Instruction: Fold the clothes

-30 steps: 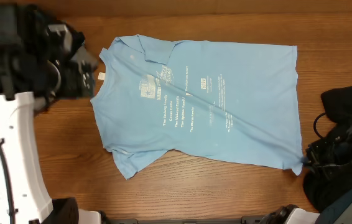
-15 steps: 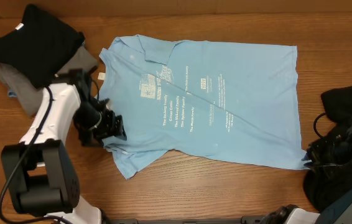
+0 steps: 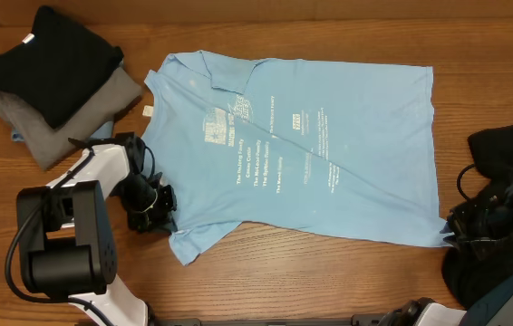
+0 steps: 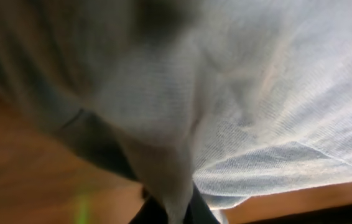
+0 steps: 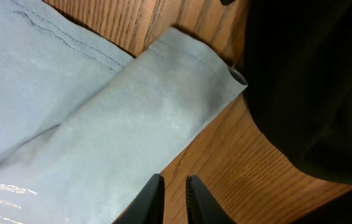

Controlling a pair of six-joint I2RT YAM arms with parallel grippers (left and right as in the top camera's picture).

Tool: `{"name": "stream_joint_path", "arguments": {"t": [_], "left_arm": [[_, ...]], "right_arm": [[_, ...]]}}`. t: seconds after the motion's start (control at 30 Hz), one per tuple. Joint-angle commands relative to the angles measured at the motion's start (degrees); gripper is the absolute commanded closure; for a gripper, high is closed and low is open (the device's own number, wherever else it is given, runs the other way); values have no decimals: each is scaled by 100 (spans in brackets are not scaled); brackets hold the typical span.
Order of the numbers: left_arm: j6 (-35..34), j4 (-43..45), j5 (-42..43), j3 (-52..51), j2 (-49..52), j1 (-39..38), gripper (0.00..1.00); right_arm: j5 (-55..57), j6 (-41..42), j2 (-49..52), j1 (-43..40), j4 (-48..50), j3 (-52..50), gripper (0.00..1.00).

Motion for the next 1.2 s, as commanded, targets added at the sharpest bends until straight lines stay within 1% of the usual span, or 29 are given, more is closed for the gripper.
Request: {"name": "stream_joint_path", "arguments": {"t": [0.0, 0.1, 0.2, 0.27, 0.33, 0.37, 0.4, 0.43, 0.47, 0.5, 0.57, 0.67, 0.7, 0.73, 0.77, 0.93, 1.03, 1.17], "left_arm": [[-131, -221, -643, 26, 70, 485, 96], [-13, -323, -850, 83, 24, 1069, 96], [190, -339, -820, 90, 0, 1679, 96], [345, -348, -748, 87, 0, 1915, 92], [424, -363, -660, 87, 0, 2020, 86], [435, -363, -632, 90, 0, 2024, 83], [435, -363, -632, 90, 0, 2024, 76], [435, -367, -632, 92, 0, 2011, 72], [435, -385, -629, 103, 0, 2004, 68], [439, -422, -632, 129, 0, 2004, 63], [501, -551, -629, 245, -2, 2004, 57], [538, -872, -627, 614, -20, 2002, 48], [540, -1001, -627, 798, -52, 1996, 48], [542, -1185, -627, 1121, -136, 1969, 47], [542, -1281, -627, 1338, -199, 1943, 46], [616, -1360, -507, 2260, -562, 1580, 37], [846, -1178, -466, 2636, -671, 1202, 31], [831, -994, -595, 2708, -667, 894, 29]], "right_arm": [[55, -57, -61, -9, 0, 63, 89], [-20, -249, -61, -9, -59, 63, 91], [-197, -352, -61, -9, -90, 63, 91], [-201, -352, -61, -9, -87, 63, 90], [-203, -352, -61, -9, -87, 63, 87], [-205, -350, -61, -9, -94, 63, 85], [-205, -352, -61, -9, -103, 63, 78], [-205, -352, -61, -9, -101, 63, 68], [-205, -352, -61, -9, -83, 63, 61], [-234, -356, -61, -9, -31, 68, 59], [-479, -566, -61, -9, 142, 90, 59], [-1390, -1084, -61, -9, 452, 195, 57], [-1786, -1292, -61, 0, 586, 232, 57], [-2411, -1550, -61, 55, 841, 289, 57], [-2573, -1565, -61, 105, 994, 299, 58], [-2774, -1486, -61, 575, 1593, 299, 57], [-2776, -1515, -61, 990, 1727, 299, 53], [-2763, -1510, -63, 1329, 1639, 304, 48]]}}
